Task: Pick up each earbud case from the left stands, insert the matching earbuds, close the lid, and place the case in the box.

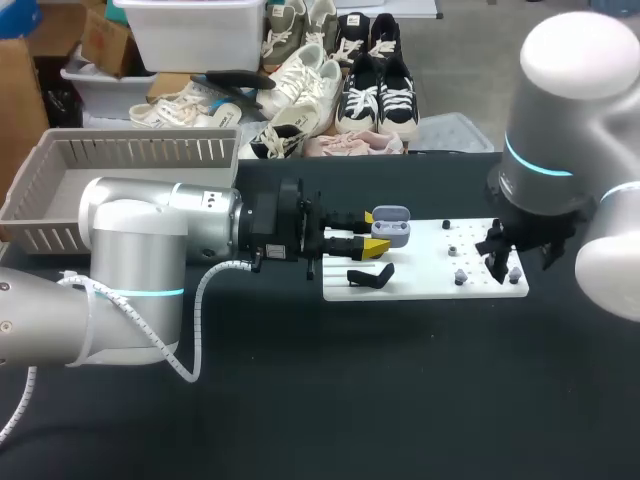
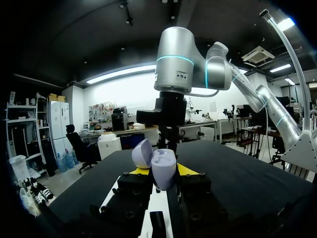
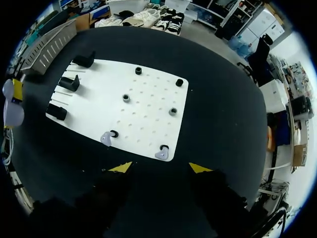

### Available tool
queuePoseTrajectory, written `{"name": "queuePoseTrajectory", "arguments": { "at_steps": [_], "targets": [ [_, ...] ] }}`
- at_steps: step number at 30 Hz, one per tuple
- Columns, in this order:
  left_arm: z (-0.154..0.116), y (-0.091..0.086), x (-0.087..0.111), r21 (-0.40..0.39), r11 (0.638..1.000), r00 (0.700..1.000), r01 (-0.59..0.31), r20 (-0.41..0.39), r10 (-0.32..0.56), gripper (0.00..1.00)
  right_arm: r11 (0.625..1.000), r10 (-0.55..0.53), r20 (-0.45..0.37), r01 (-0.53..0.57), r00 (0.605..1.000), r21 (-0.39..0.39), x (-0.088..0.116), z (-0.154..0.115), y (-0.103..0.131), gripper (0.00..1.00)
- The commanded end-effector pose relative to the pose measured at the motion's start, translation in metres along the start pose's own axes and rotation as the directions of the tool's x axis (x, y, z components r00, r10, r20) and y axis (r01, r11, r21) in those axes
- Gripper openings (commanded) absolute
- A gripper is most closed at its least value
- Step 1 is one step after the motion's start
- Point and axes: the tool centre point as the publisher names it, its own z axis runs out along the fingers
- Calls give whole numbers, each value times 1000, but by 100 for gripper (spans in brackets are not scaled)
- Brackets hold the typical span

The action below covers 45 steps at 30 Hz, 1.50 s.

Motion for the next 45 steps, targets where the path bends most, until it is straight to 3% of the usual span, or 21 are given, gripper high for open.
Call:
{"name": "queuePoseTrajectory", "arguments": {
  "at_steps": [1, 4, 9, 16, 45],
  "targets": [
    [1, 1, 1, 0, 1000, 1000, -1, 1, 1, 0, 1000, 2, -9, -2, 1000, 3, -4, 5, 0, 64],
    [1, 1, 1, 0, 1000, 1000, -1, 1, 1, 0, 1000, 4, -13, -4, 1000, 3, -5, 8, -1, 61],
    [1, 1, 1, 0, 1000, 1000, -1, 1, 1, 0, 1000, 10, -19, -10, 1000, 4, -6, 13, -2, 64],
    [1, 1, 1, 0, 1000, 1000, -1, 1, 1, 0, 1000, 16, -22, -16, 1000, 6, -8, 19, -5, 50],
    [1, 1, 1, 0, 1000, 1000, -1, 1, 1, 0, 1000, 25, -35, -25, 999, 13, -6, 27, -2, 35]
  ]
}}
